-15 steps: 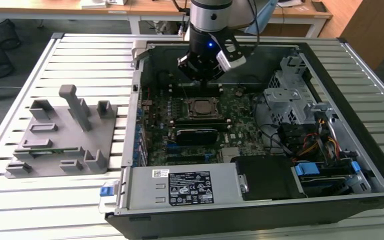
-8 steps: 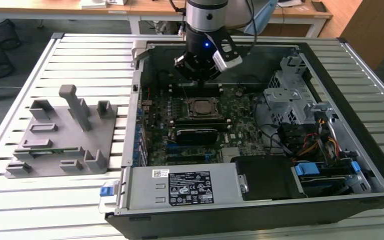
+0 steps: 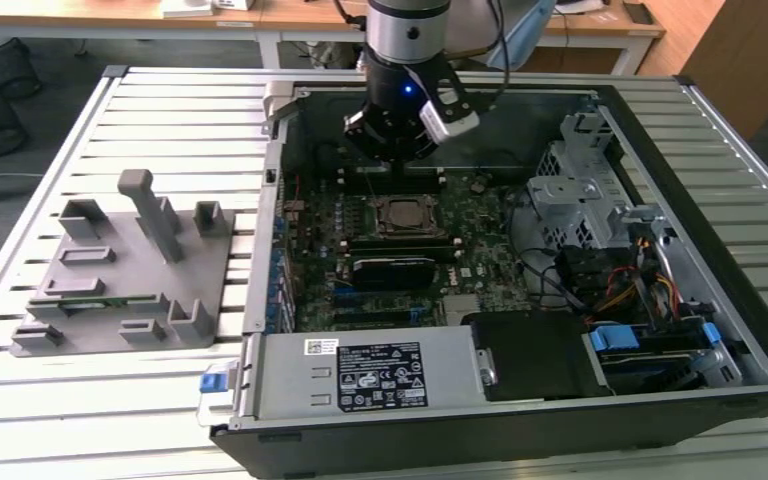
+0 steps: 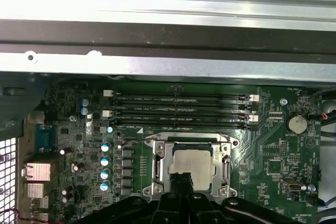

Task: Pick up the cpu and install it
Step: 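Install the first cpu locking lever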

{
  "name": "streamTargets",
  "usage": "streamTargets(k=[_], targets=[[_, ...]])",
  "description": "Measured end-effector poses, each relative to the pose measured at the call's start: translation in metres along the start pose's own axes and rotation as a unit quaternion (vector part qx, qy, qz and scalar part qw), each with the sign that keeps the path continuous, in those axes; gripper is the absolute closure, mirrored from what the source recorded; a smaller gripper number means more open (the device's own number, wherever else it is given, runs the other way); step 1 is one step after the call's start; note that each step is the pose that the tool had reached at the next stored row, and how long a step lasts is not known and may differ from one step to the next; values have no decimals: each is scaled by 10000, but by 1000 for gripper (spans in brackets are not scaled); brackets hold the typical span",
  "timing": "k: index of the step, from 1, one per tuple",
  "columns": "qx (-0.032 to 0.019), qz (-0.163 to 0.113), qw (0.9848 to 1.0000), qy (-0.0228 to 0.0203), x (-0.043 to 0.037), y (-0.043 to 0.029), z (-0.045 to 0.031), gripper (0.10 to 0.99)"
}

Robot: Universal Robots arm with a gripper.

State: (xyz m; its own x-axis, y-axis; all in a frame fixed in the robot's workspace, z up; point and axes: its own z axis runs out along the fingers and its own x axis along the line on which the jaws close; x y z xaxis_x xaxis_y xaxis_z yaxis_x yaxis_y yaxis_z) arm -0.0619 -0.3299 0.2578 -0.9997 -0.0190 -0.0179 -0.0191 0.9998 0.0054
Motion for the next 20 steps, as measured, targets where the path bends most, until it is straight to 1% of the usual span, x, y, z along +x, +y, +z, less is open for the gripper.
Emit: streamTargets(k=[8,20], targets=[[0,0,10000,0,86,2,-1,980],[0,0,10000,0,187,3,-3,980]])
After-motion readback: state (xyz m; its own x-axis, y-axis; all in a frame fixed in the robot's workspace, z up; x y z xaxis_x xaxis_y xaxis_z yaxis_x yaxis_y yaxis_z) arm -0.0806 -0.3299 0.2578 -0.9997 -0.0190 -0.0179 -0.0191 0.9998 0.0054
